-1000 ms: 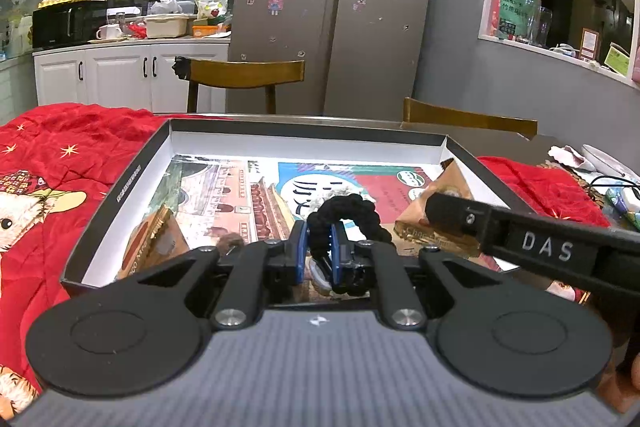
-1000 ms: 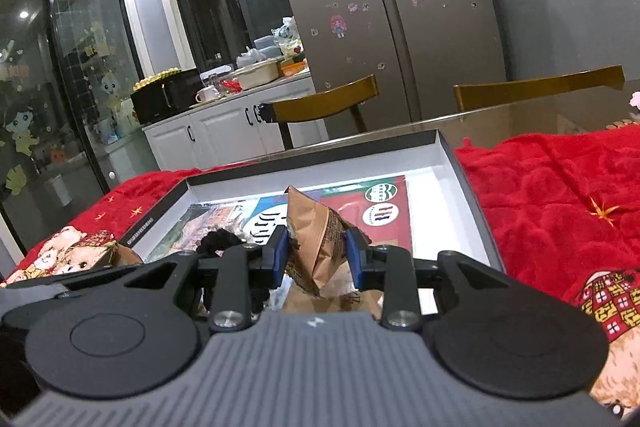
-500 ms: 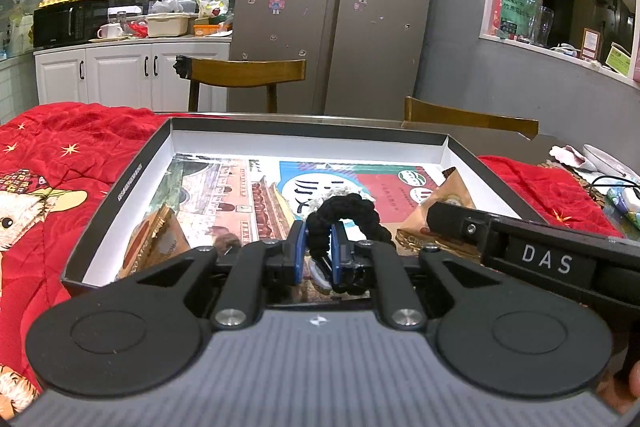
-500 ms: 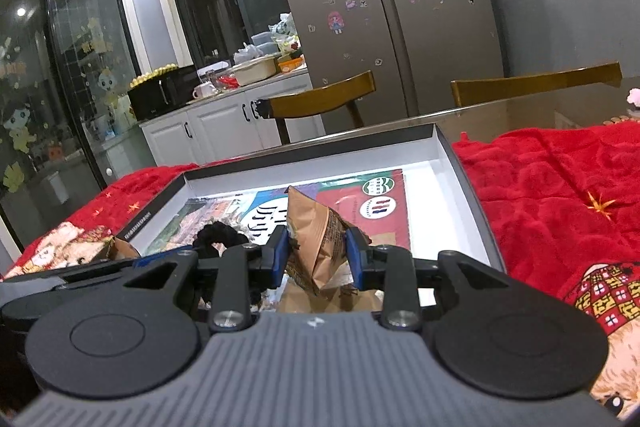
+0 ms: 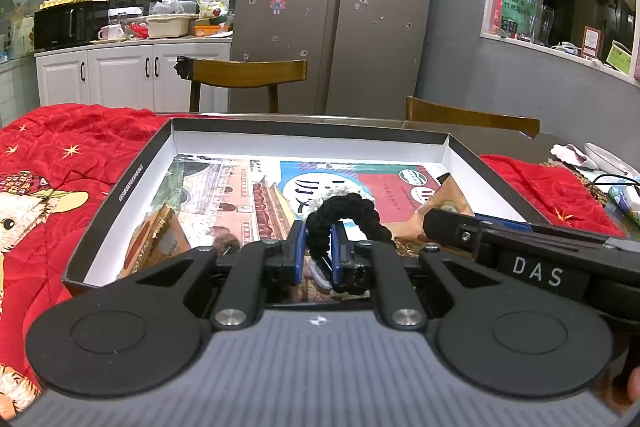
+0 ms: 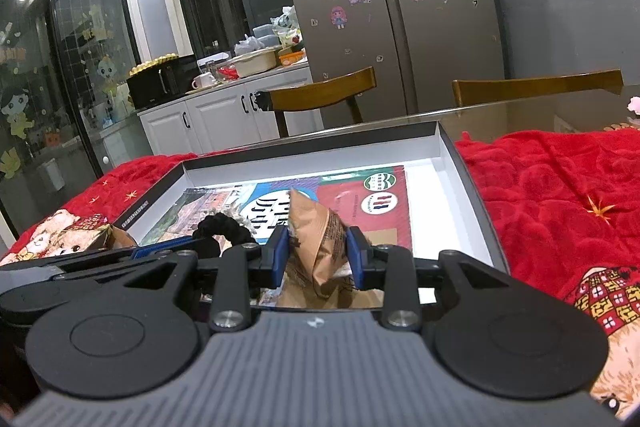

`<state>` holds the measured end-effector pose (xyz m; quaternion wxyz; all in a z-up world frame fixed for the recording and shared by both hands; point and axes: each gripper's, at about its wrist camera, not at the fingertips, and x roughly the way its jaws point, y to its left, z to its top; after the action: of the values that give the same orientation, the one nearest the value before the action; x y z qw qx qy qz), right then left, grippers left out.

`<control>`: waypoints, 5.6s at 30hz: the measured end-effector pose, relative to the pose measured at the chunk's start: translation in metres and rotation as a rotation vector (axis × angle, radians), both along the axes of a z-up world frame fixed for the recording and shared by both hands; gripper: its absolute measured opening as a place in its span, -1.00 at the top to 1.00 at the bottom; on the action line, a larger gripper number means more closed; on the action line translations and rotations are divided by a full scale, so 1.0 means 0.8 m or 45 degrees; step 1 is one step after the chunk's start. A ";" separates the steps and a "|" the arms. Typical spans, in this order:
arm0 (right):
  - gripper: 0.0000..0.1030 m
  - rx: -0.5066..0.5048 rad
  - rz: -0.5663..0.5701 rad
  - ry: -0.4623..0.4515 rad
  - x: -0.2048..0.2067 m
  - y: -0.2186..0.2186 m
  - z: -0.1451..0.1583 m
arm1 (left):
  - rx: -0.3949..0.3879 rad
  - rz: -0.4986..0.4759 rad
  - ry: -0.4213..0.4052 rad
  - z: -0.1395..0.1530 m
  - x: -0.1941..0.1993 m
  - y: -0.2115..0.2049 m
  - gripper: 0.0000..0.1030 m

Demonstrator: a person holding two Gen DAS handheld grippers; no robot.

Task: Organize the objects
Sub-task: 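Lower the scrunchie into the box with the left tool while the right tool lowers the pack and opens, then raise both open tools out of the box toward the items on the blanket, then grasp the brown braided scrunchie with the left tool while the right tool grasps a brown crocheted bear, then lift the braided scrunchie with the left tool while the right tool lifts the bear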

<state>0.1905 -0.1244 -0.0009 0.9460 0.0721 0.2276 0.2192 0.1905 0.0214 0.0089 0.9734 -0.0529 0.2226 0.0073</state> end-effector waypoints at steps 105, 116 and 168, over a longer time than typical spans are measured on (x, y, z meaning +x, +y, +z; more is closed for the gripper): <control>-0.45 0.049 0.062 0.214 -0.097 -0.076 -0.017 | -0.113 -0.109 0.201 -0.008 -0.170 -0.046 0.01; 0.39 0.038 0.092 0.236 -0.096 -0.077 -0.017 | -0.051 -0.073 0.218 -0.010 -0.168 -0.045 0.31; 0.45 -0.023 0.113 0.124 -0.108 -0.074 -0.002 | 0.026 -0.013 0.036 0.001 -0.199 -0.049 0.56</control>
<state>0.1040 -0.1834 -0.0026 0.9238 0.0638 0.2784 0.2551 0.0315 -0.0181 0.0101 0.9707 -0.0418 0.2364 0.0055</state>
